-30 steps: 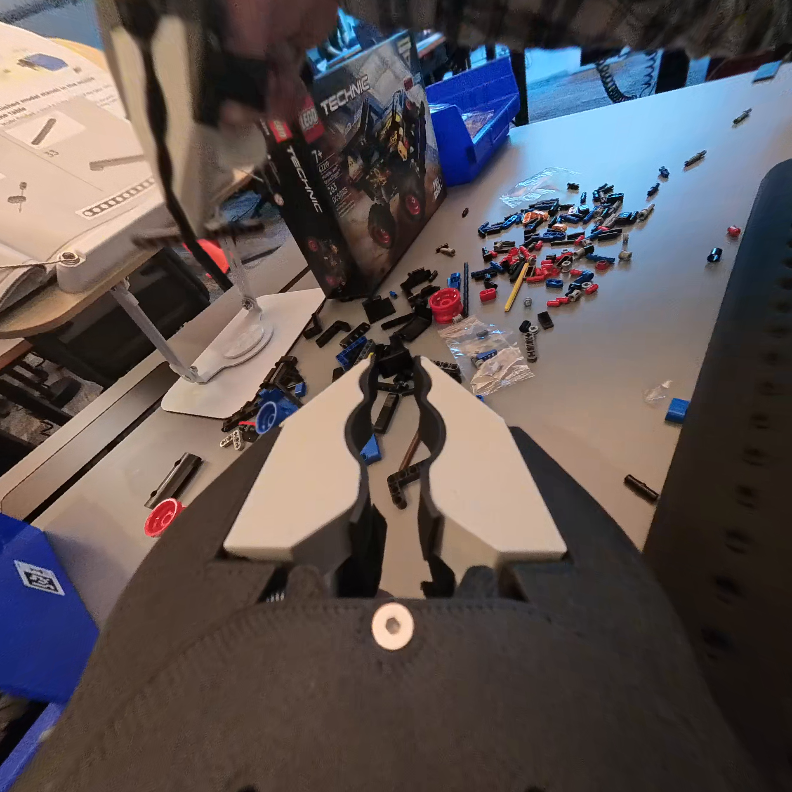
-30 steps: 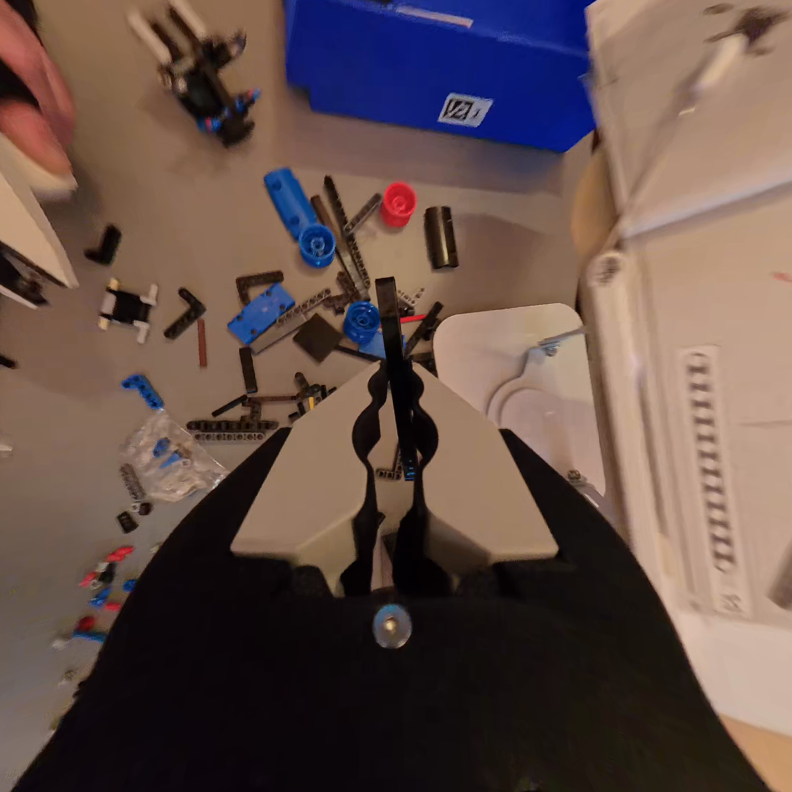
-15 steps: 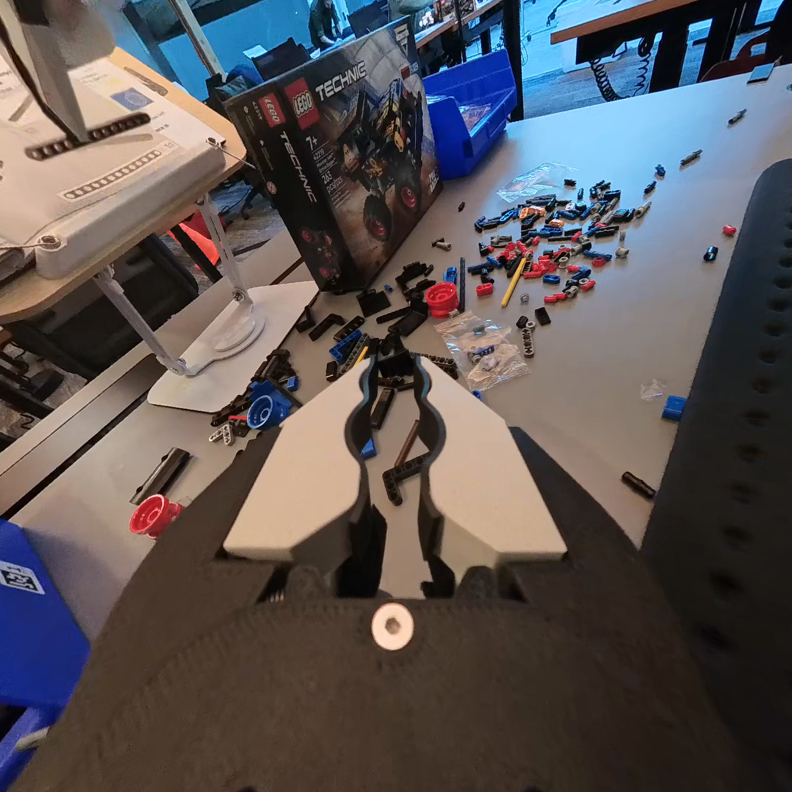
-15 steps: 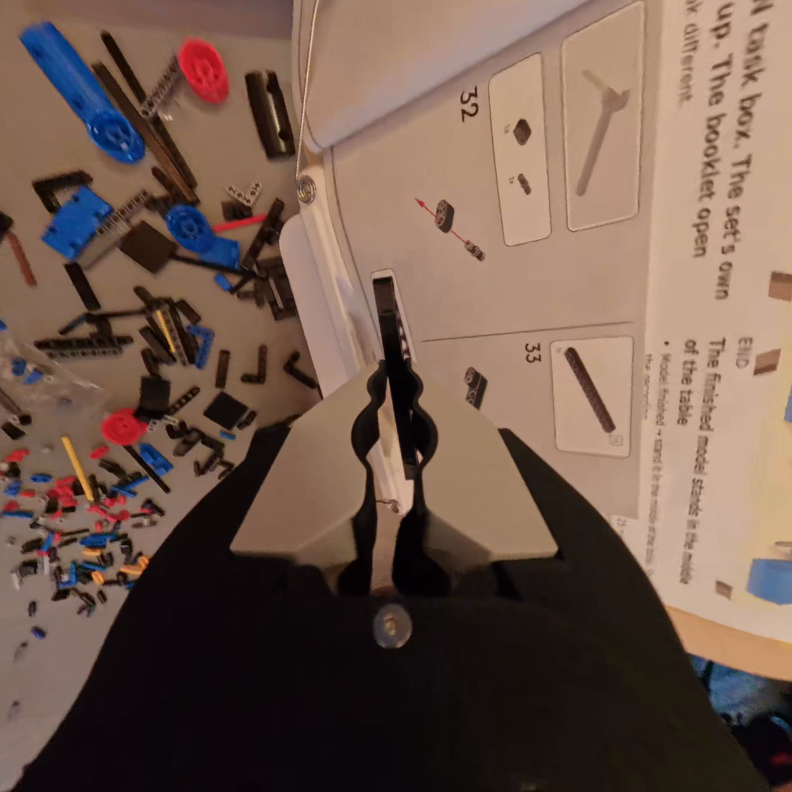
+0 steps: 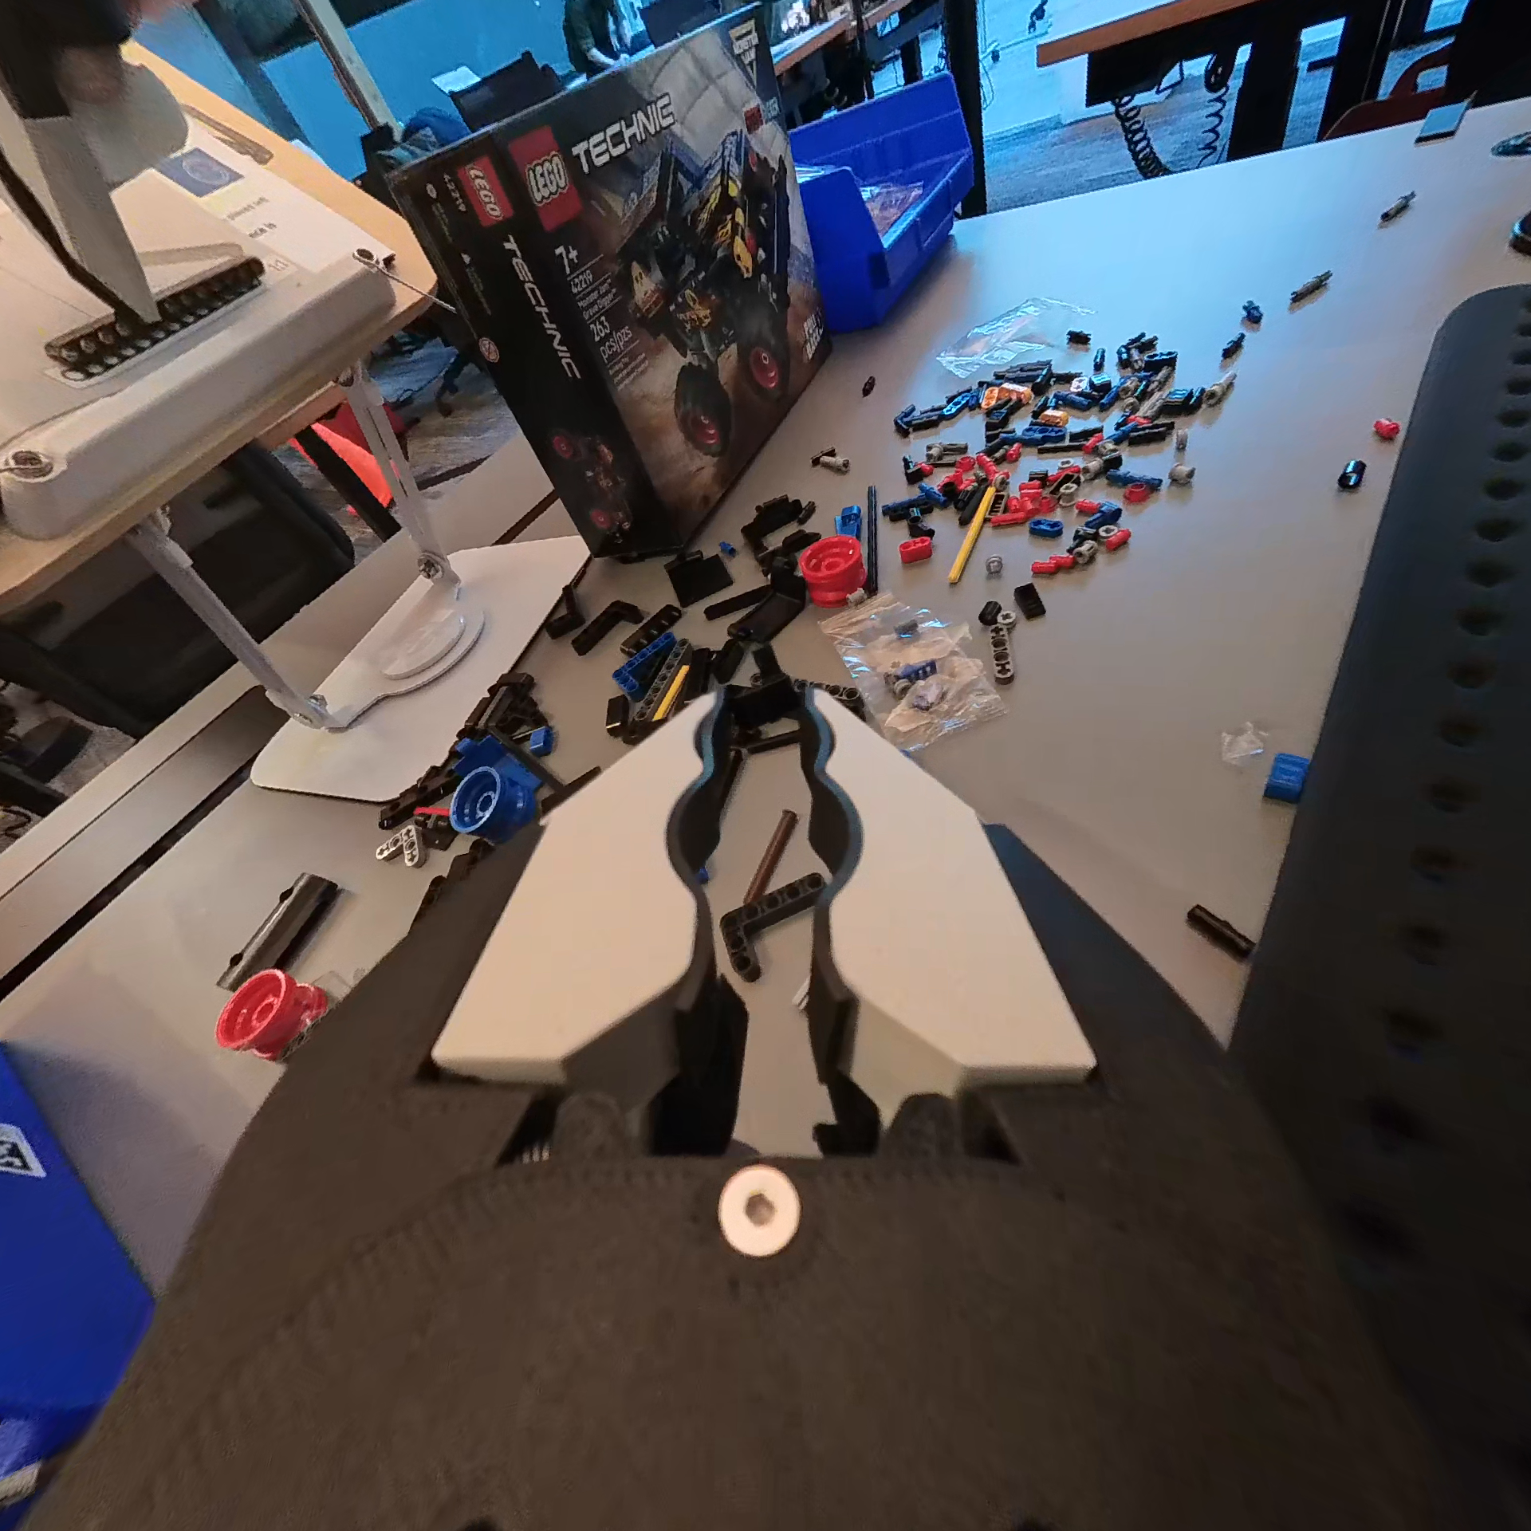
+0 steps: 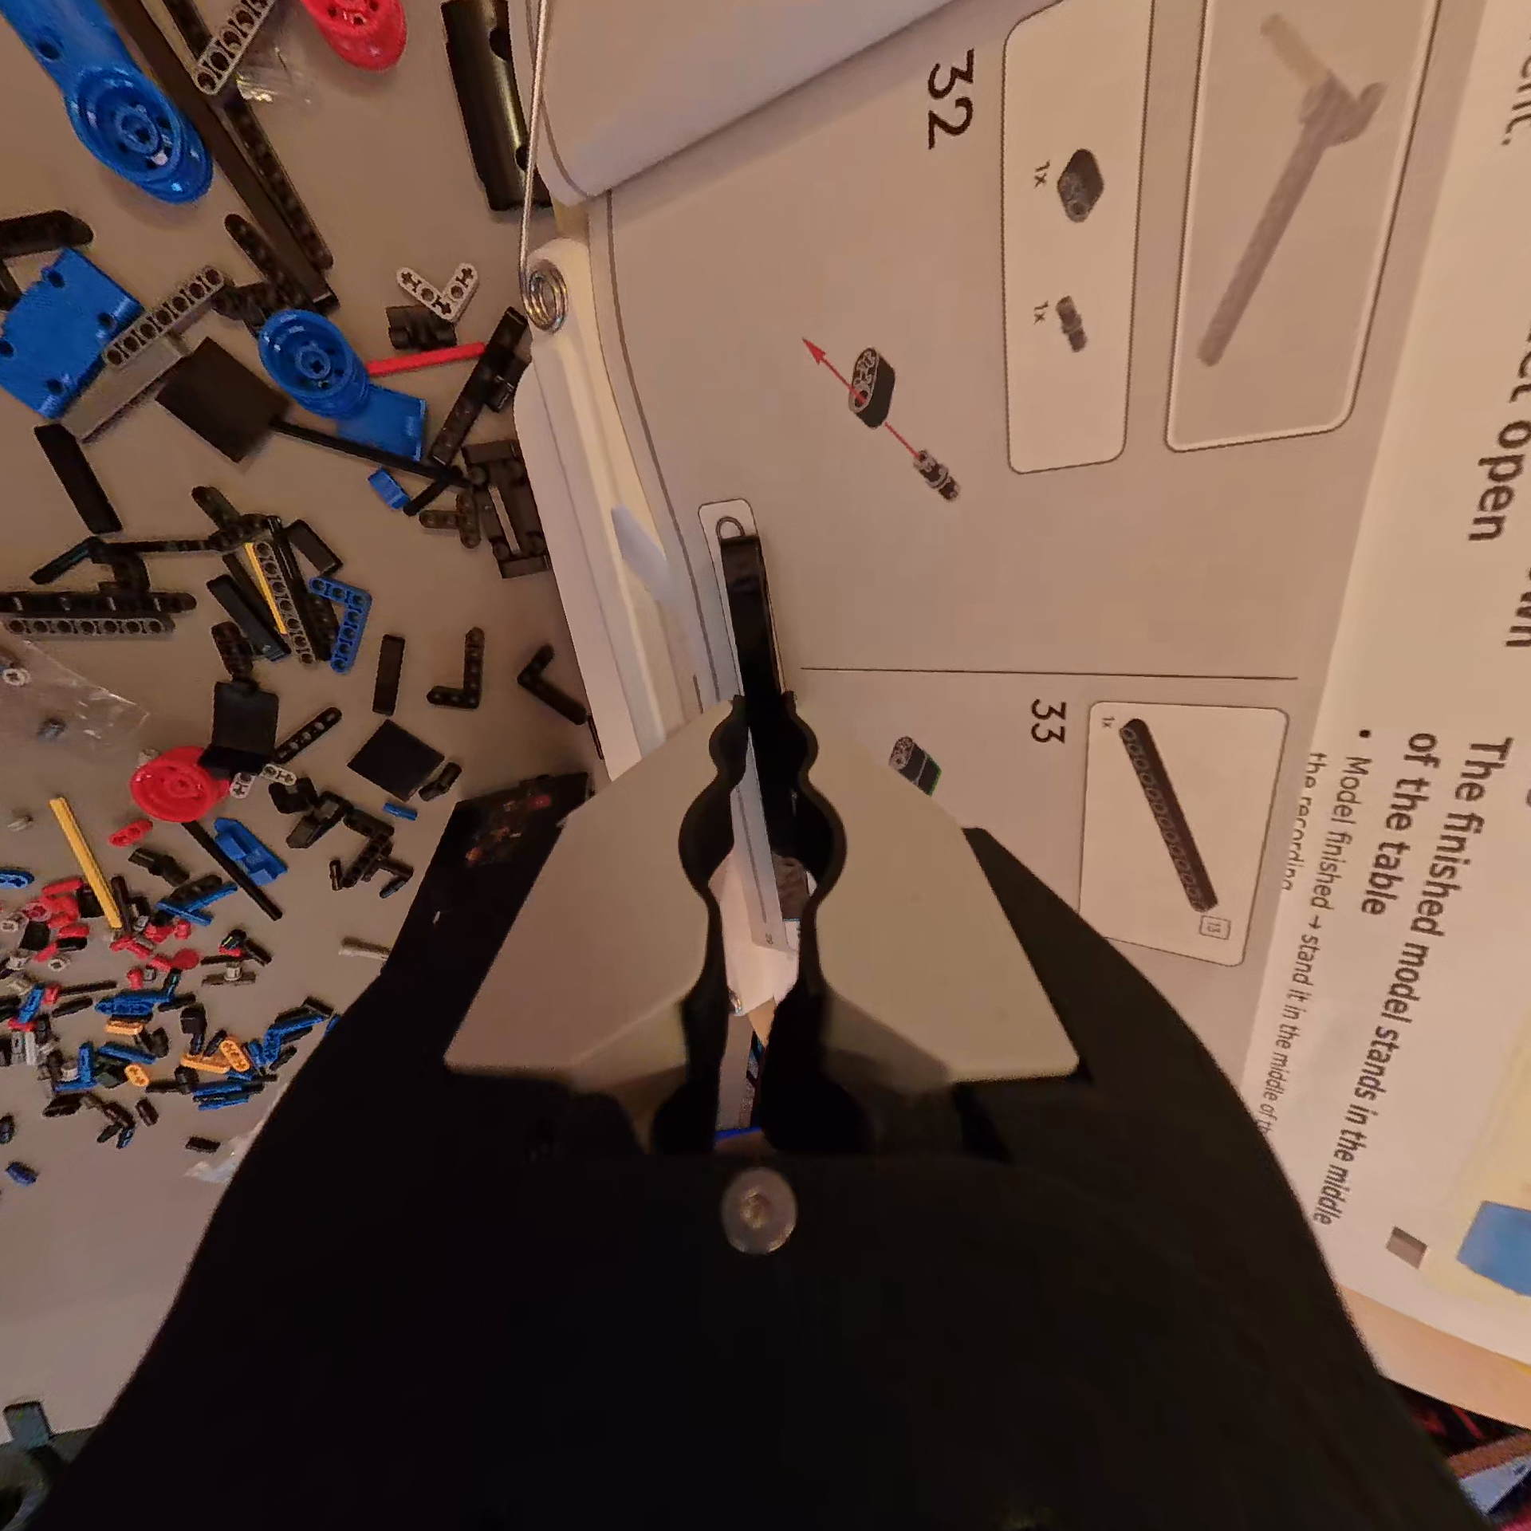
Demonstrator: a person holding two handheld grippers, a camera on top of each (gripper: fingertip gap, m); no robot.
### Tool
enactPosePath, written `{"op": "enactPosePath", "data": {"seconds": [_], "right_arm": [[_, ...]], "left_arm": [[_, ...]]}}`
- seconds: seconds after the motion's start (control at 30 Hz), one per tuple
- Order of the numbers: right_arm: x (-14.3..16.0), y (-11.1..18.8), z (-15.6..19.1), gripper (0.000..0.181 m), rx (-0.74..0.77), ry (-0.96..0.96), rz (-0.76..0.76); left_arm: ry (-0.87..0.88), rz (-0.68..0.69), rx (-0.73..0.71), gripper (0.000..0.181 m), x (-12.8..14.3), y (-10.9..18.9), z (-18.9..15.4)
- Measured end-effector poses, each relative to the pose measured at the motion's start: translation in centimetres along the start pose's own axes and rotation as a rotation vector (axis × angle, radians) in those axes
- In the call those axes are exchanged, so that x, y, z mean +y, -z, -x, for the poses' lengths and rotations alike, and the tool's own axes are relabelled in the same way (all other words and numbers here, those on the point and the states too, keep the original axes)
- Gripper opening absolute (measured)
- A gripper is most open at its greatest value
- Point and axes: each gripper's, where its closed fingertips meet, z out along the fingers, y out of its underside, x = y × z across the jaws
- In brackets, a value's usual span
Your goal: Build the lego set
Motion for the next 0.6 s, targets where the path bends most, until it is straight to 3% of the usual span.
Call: {"op": "enactPosePath", "data": {"seconds": [0.6], "right_arm": [[-0.31, 0.41, 0.02, 0.006, 0.028, 0.029, 0.018]], "left_arm": [[-0.003, 0.013, 0.012, 0.015, 0.31, -0.28, -0.19]]}}
